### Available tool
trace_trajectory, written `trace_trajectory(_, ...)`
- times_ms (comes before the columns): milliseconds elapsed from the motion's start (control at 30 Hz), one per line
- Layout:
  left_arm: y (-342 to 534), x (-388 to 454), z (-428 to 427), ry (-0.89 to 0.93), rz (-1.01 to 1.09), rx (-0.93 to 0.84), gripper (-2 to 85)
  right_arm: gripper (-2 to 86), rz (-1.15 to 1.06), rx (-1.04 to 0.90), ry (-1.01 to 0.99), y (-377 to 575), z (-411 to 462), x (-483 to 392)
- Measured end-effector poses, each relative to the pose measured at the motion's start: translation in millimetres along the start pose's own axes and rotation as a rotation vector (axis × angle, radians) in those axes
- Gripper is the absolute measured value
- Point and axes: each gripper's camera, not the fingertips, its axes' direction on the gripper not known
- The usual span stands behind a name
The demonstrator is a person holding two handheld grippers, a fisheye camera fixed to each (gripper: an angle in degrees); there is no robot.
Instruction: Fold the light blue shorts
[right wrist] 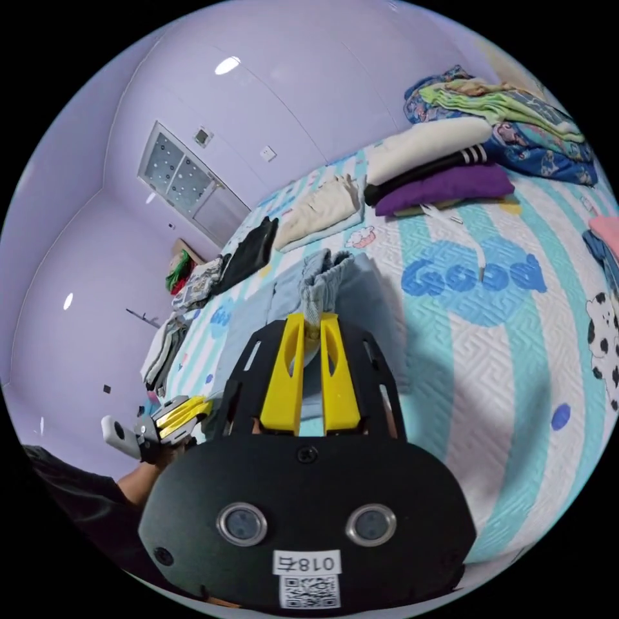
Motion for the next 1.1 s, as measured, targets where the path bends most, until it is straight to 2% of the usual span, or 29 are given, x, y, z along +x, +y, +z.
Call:
trace_trajectory(100,12.2,-20.1,22.5,0.099,-0.016,-0.049,1.0,5.2,0.075,-0.053,0.036,16.2,14.3,26.3)
trace_trajectory(167,20.7,-37.5,36.2,0.161,-0.074,-0.066,3.4,6.3,0.186,-0.048,-0.111,22.3,23.5,62.0)
trace_trajectory(233,33.6,-68.6,29.8,0.251,-0.159,0.035,7.4,8.2,0.241,-0.006,-0.245,19.5,12.7,78.7)
trace_trajectory(267,38.2,-79.5,26.9,0.271,-0.201,0.069,7.8,9.1,0.230,0.002,-0.240,16.6,3.2,80.6)
trace_trajectory(333,65.4,-132.6,22.5,0.308,-0.438,0.186,9.1,10.5,0.213,-0.009,-0.183,15.0,-11.1,81.2)
trace_trajectory(400,91.9,-179.8,36.8,0.341,-0.661,0.215,10.3,11.3,0.262,0.006,-0.193,19.9,-21.8,89.7)
trace_trajectory(433,110.4,-210.7,56.4,0.414,-0.806,0.222,11.3,11.7,0.307,0.012,-0.232,23.8,-23.5,97.6)
trace_trajectory(533,140.6,-267.3,123.5,0.618,-1.037,0.159,14.1,12.8,0.391,-0.037,-0.294,27.8,-9.0,112.7)
trace_trajectory(700,157.9,-316.1,214.6,0.756,-1.158,0.023,16.3,12.8,0.431,-0.016,-0.350,15.9,8.7,113.8)
trace_trajectory(933,177.6,-370.9,288.8,0.878,-1.192,0.009,14.7,14.1,0.464,-0.007,-0.456,-2.3,28.3,113.5)
trace_trajectory(1100,200.8,-387.4,314.7,0.913,-1.167,-0.001,13.6,13.3,0.465,0.032,-0.407,15.7,14.4,106.9)
